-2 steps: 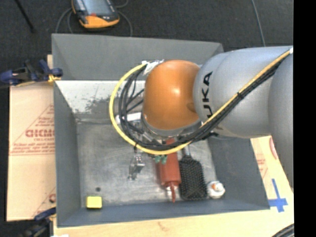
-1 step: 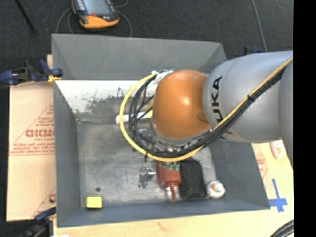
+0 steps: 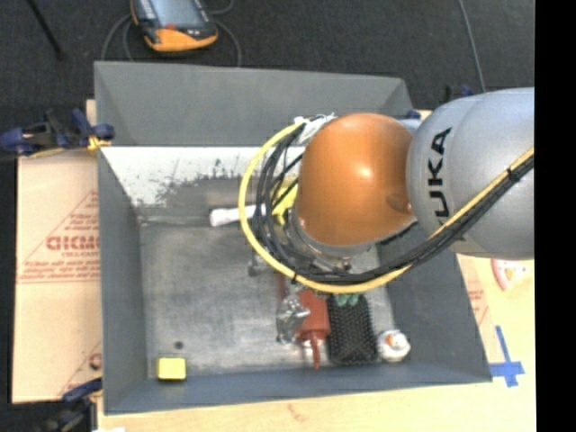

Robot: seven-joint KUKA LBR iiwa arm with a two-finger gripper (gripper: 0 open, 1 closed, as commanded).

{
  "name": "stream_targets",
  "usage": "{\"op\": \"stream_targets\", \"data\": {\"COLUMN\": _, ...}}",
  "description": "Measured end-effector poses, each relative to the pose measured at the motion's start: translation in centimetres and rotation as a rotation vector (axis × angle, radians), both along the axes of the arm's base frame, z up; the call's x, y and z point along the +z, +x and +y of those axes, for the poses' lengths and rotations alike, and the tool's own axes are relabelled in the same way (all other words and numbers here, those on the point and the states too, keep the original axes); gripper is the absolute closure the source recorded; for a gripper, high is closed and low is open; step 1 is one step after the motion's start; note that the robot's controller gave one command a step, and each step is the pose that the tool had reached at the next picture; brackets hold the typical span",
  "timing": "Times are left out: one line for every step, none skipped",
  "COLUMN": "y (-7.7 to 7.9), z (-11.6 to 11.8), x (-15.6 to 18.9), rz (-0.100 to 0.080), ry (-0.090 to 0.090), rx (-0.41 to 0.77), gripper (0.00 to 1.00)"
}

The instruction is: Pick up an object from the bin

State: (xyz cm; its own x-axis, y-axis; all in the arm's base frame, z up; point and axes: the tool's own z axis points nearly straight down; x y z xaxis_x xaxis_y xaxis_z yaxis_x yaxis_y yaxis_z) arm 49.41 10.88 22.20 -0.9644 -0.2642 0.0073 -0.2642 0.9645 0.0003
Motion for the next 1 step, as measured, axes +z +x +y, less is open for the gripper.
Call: {"op": "stream_targets", "data": {"y": 0.99, "z": -0.17, "x": 6.27, "rz": -0.007, "ry": 0.003, "rx": -0.086, "gripper": 0.00}}
